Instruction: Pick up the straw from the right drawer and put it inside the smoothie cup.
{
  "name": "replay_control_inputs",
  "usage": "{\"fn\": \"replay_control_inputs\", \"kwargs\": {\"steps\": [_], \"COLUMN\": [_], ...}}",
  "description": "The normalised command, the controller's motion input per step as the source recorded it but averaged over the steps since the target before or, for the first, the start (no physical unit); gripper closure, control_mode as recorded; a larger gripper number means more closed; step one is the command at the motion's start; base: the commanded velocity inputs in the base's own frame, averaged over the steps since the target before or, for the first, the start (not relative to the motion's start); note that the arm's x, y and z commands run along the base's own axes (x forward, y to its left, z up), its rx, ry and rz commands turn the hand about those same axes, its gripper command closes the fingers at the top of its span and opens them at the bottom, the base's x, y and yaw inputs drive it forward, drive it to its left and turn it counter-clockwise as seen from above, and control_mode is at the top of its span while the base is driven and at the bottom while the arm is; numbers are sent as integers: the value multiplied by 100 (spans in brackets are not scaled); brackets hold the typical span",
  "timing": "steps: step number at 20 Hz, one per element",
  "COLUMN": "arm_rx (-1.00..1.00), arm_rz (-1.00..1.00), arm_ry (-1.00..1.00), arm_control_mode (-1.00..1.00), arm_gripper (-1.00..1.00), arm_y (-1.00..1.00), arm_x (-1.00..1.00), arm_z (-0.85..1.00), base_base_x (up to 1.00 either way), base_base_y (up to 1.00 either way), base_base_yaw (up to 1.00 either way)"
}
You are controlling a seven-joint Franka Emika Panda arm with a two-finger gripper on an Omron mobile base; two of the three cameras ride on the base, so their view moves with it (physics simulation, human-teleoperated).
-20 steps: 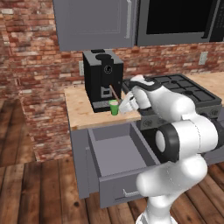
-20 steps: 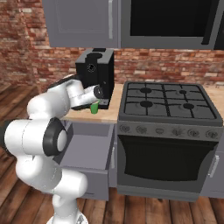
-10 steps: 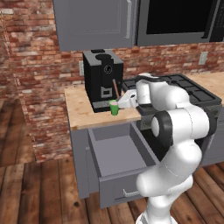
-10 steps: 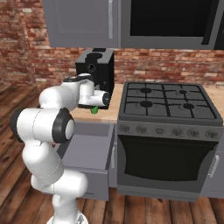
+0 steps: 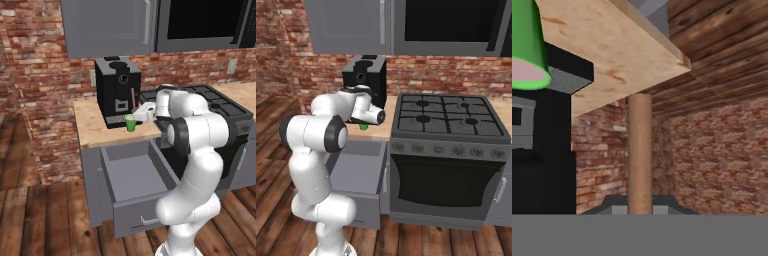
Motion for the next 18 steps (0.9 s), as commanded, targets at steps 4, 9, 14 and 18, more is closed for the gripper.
{"fn": "replay_control_inputs", "kwargs": {"steps": [4,9,14,18], "arm_rx": [2,1,0,0], "arm_rz": [0,0,0,0], "arm_ry": [7,9,3,0], "arm_control_mode": [-100,-100,-100,-100], "arm_gripper": [100,100,100,100], "arm_y": [-19,-21,0,0], "arm_x": [40,38,34,24], "arm_z": [5,3,0,-2], "base_base_x": [0,0,0,0], "base_base_y": [0,0,0,0], "base_base_yaw": [0,0,0,0]}}
